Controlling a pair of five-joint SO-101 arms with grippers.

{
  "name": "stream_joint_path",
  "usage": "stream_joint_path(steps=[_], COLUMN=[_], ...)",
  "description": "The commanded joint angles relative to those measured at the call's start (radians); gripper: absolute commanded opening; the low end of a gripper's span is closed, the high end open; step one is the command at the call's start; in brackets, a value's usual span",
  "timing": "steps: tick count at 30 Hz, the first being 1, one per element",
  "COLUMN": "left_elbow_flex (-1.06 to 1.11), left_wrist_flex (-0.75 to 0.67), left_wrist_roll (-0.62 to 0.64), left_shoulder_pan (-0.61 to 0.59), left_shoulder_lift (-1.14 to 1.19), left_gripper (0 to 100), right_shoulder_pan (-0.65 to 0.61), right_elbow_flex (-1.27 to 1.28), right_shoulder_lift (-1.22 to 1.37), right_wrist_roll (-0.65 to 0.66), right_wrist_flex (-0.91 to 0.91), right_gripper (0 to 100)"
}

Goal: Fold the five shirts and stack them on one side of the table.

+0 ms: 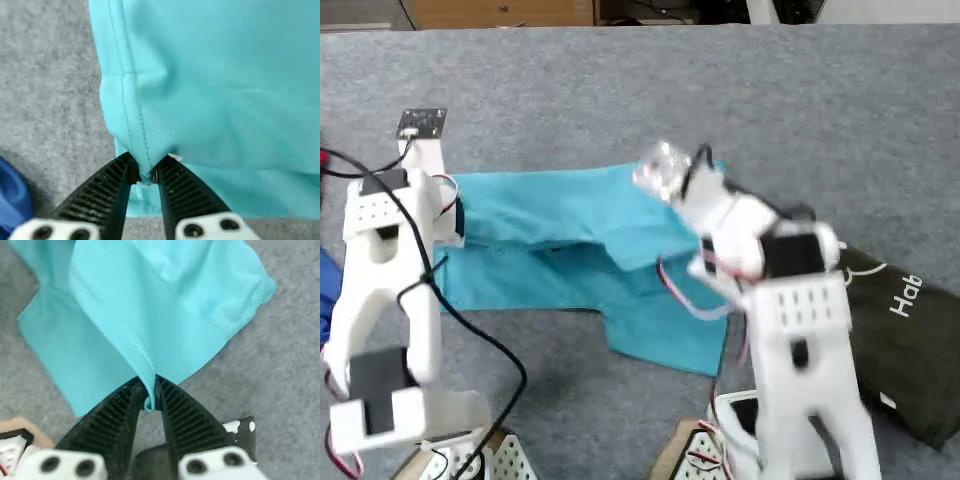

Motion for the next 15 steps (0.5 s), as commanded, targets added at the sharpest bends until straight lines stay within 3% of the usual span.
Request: stream_joint_path(steps=[1, 7, 15], left_elbow_flex=[0.074, 0.233, 0.267], left_wrist_flex=[0.015, -0.035, -0.075], left_wrist_roll=[-0.048, -0.075, -0.075], left_shoulder_pan=[0.018, 0.020, -0.005], left_shoulder_lift=[-0.128, -0.236, -0.237], left_gripper=[2, 2, 2], right_shoulder_pan=[-0.012, -0.012, -0.013], right_elbow_flex=[0.113, 0.292, 0.380], right_shoulder_lift=[-0.206, -0.381, -0.473], right_wrist_roll=[0.011, 0.058, 0.213], right_wrist_flex=[0.028, 0.097, 0.114], right_gripper=[0.4, 0.4, 0.4])
